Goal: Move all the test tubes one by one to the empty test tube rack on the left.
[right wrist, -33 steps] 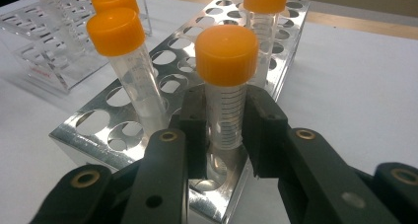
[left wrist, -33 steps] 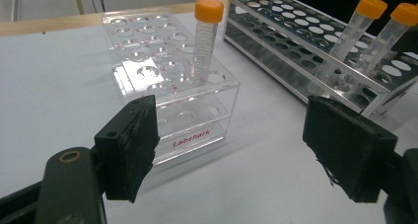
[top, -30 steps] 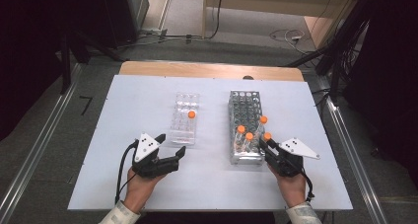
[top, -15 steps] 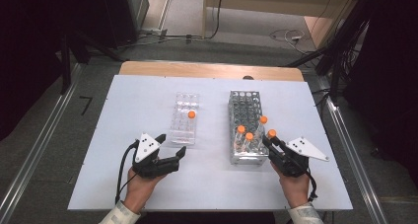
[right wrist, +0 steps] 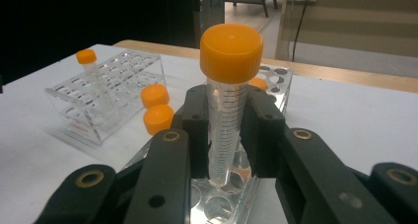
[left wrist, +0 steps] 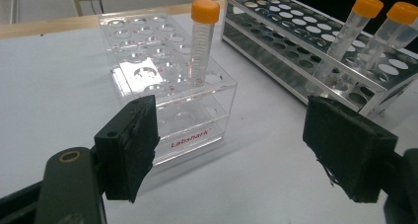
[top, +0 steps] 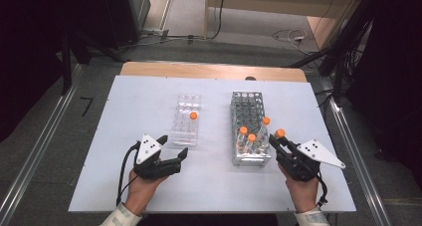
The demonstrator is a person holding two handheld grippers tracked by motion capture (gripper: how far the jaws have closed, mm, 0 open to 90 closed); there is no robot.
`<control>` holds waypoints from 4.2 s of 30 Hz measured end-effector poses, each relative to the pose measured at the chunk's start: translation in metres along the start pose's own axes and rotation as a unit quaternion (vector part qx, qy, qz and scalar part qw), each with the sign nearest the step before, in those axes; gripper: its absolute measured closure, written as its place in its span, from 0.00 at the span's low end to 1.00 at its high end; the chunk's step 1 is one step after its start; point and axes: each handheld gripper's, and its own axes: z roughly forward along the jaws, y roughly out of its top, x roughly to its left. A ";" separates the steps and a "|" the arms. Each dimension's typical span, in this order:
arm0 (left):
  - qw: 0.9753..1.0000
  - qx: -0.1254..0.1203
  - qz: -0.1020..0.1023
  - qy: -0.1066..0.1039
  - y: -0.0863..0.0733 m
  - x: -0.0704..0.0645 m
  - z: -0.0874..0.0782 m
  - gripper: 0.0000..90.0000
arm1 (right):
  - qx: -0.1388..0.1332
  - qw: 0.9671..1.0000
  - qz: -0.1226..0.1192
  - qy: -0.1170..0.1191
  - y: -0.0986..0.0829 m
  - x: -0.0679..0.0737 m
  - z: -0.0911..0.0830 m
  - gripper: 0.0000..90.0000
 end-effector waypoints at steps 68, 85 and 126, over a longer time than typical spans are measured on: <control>0.991 -0.021 0.060 -0.117 0.022 -0.049 0.003 0.69 | 0.091 0.975 -0.095 0.179 -0.016 0.139 0.069 0.80; 0.992 -0.020 0.047 -0.115 0.026 -0.041 0.002 0.78 | 0.101 0.971 -0.089 0.197 -0.013 0.134 0.065 0.56; 0.997 -0.078 -0.004 -0.003 0.090 0.027 0.016 0.78 | 0.111 0.975 -0.067 0.181 -0.028 0.075 0.007 0.39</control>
